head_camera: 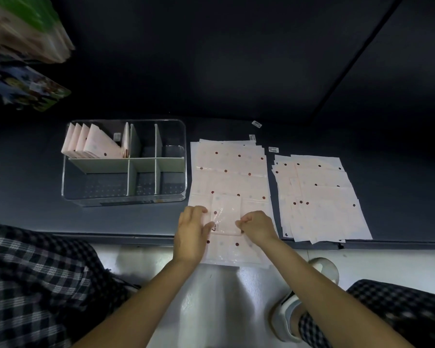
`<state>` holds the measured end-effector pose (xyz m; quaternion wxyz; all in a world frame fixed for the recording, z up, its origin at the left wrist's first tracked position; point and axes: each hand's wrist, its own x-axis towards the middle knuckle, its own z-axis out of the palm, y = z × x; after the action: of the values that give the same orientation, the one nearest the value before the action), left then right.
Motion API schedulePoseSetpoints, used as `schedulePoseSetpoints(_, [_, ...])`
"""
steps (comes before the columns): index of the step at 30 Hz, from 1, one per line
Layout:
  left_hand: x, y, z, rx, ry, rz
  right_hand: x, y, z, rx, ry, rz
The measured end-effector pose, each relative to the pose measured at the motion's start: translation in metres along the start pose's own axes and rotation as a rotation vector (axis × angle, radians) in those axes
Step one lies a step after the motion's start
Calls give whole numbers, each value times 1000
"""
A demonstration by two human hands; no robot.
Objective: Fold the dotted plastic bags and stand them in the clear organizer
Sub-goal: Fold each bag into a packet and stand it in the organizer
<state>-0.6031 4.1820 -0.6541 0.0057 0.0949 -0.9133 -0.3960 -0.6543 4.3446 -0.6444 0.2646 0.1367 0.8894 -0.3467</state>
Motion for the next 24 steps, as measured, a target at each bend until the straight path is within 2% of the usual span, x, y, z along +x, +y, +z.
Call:
schedulePoseSetpoints(2, [-6, -2, -1, 200, 3, 331, 2, 0, 0, -6, -5, 16])
schedulePoseSetpoints(4, [-12, -5, 4, 373, -135, 526, 4, 0, -1, -29, -16, 22])
schedulePoseSetpoints(7, [-19, -20, 10, 709, -362, 543, 5, -5, -3, -62, -45, 28])
schedulePoseSetpoints(10, [-21, -28, 11, 782, -445, 494, 5, -8, -4, -65, -82, 43])
schedulePoseSetpoints(12, [-19, -27, 9, 782, -479, 500, 0, -8, -2, -91, -12, 26])
schedulePoseSetpoints(13, [-19, -27, 9, 782, -484, 511, -3, -8, 1, -152, 98, -35])
schedulePoseSetpoints(15, [-18, -27, 8, 784, -497, 526, -12, -9, 8, -156, 303, -277])
schedulePoseSetpoints(16, [-18, -26, 8, 786, -505, 532, -15, -11, 12, -78, 297, -387])
schedulePoseSetpoints(18, [-18, -25, 8, 791, -524, 540, -15, -18, 21, 86, 90, -448])
schedulePoseSetpoints(20, [-19, -25, 9, 785, -535, 540, -10, -28, 22, 243, -113, -338])
schedulePoseSetpoints(24, [-18, -29, 12, 752, -495, 553, 11, -39, 11, 685, -210, -139])
